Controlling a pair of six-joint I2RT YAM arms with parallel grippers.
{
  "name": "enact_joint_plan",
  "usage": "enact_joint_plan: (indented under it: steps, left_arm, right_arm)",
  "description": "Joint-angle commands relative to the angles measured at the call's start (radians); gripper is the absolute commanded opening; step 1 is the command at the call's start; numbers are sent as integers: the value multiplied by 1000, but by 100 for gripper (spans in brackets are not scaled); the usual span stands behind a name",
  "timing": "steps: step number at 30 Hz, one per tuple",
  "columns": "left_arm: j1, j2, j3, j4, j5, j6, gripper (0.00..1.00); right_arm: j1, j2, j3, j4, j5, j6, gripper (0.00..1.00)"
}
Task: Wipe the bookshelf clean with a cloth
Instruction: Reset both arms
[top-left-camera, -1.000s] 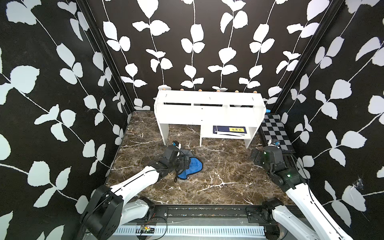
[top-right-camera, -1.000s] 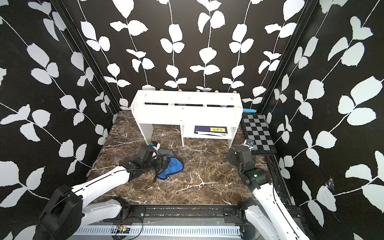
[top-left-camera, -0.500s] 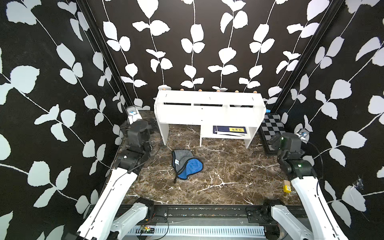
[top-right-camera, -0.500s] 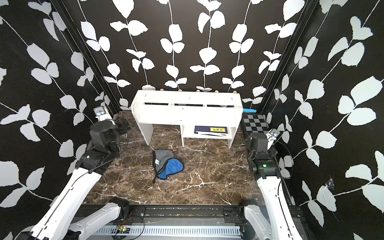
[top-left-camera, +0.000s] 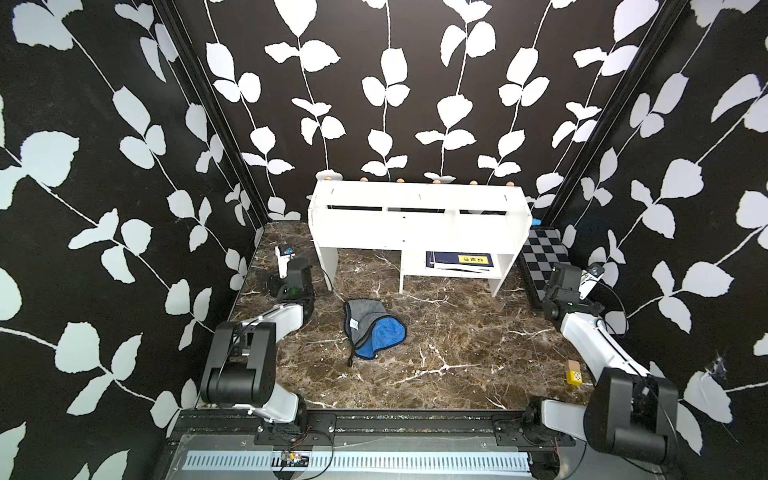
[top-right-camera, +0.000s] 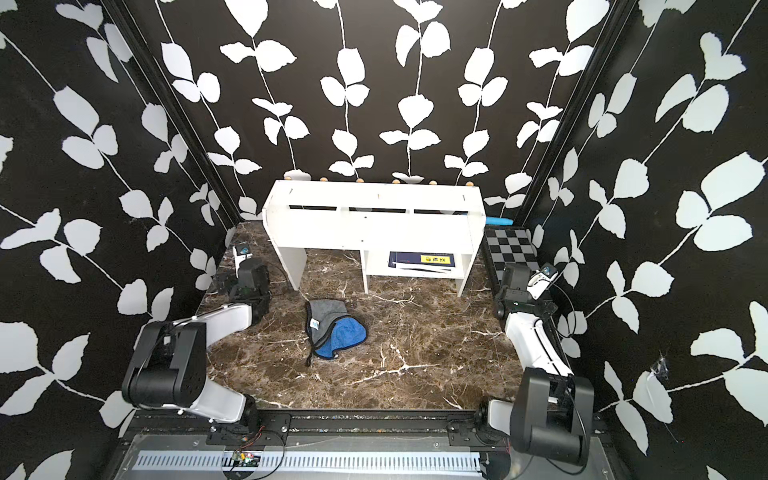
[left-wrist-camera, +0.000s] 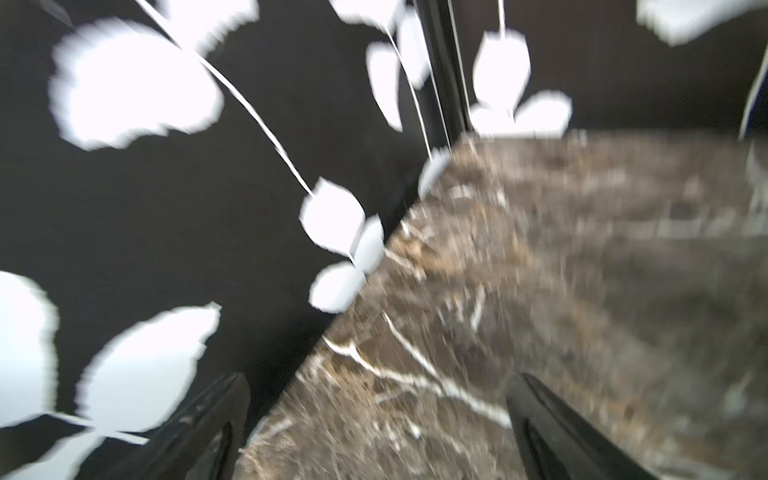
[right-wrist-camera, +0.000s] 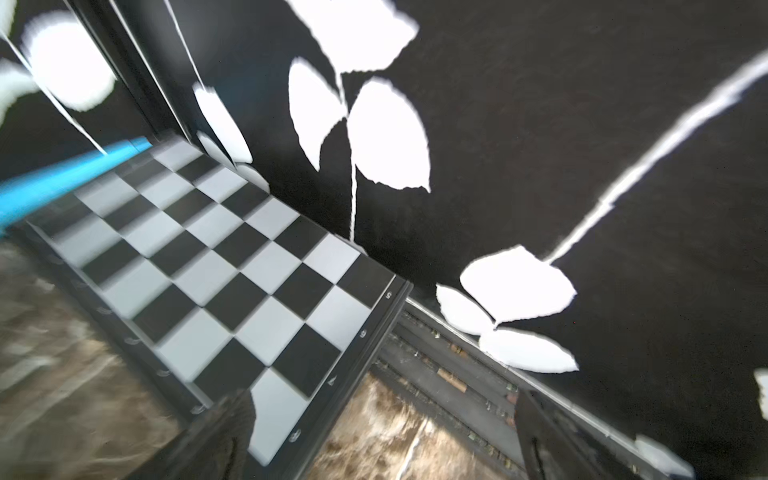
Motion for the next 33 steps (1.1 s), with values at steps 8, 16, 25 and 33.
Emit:
enact_joint_plan:
  steps: [8, 16, 25, 33]
  left_arm:
    - [35, -120, -44, 64, 142, 139, 98]
    - [68, -151, -100, 119, 366, -17, 98]
    - [56, -249, -122, -39, 267, -47, 98]
    - [-21, -153, -242, 195, 344, -65, 99]
  right_arm:
    - [74, -5, -112, 353, -64, -340, 100]
    - [145, -73, -253, 549, -157, -367, 100]
    - [129, -13, -248, 650, -250, -386, 99]
    - [134, -38, -201, 442, -265, -368, 99]
